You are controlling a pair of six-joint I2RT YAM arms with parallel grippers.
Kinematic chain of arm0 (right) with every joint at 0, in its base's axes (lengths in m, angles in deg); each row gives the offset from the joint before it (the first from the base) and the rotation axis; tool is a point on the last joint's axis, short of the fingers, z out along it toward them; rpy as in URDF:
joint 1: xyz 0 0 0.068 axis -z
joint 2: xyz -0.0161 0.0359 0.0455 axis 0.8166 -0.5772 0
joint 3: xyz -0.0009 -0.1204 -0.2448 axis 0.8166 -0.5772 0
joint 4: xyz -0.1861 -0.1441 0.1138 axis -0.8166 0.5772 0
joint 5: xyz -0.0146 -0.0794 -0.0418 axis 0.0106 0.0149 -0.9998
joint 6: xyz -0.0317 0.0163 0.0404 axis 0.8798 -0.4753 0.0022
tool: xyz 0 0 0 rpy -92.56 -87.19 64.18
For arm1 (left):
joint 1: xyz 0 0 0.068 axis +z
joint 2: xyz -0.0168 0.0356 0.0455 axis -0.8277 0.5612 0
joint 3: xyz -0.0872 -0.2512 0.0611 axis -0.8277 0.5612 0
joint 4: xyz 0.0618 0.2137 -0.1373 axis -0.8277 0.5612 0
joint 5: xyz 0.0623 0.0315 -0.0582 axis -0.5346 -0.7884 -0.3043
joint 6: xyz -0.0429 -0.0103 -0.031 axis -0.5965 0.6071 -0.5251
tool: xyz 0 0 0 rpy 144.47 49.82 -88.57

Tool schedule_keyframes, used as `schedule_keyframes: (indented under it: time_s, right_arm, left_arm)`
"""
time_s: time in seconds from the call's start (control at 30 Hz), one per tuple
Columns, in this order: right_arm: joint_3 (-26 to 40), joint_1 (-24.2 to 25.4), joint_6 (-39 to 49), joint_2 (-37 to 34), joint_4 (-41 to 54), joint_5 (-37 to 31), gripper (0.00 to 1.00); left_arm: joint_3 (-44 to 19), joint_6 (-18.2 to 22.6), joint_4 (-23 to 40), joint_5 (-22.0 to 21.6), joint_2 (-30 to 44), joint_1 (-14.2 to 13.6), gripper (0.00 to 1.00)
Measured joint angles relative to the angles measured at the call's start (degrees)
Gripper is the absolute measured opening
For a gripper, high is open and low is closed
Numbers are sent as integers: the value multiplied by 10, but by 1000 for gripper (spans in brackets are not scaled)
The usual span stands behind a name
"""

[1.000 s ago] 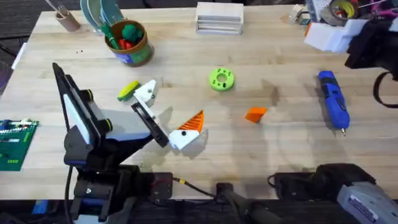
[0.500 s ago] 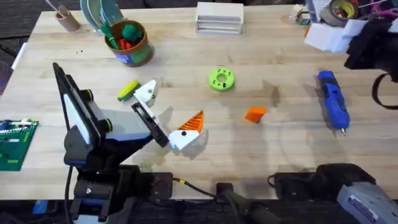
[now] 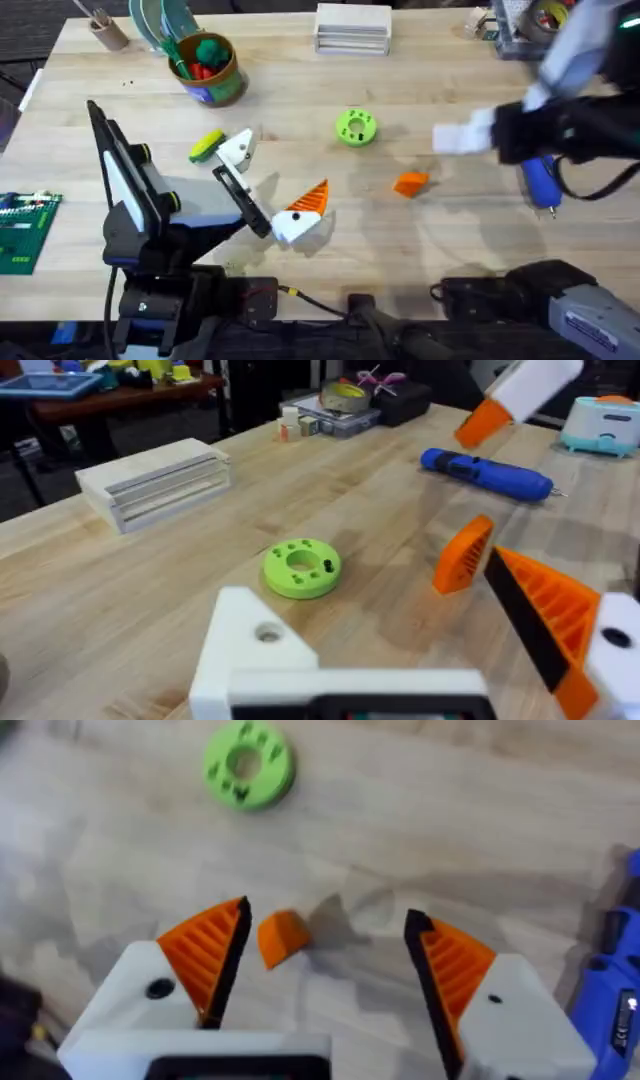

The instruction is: Pick up the gripper from the table and insert it into the empty holder that is missing its gripper. Then pick up a screw, insert it into the mounting hole, and use the screwdriver to tighten it. Finally, clean up the table by picking up the vegetable and placing it into the bucket.

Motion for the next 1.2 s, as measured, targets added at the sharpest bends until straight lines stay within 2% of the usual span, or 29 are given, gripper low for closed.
schedule_keyframes:
  time_s: [0.23,0.43,0.7,0.87,1.2]
  right_arm:
    - [0,-121,25,-56,42,-42,993]
    - [0,-181,74,-74,51,-55,992]
    - [0,-187,114,-75,52,-61,992]
    - [0,-187,161,-105,52,-65,991]
    - [0,-187,202,-161,51,-66,828]
  left_arm:
    - [0,0,3,38,0,0,993]
    - [0,0,4,68,0,0,993]
    - [0,0,13,82,0,0,993]
    - [0,0,14,85,0,0,993]
    - [0,0,15,92,0,0,992]
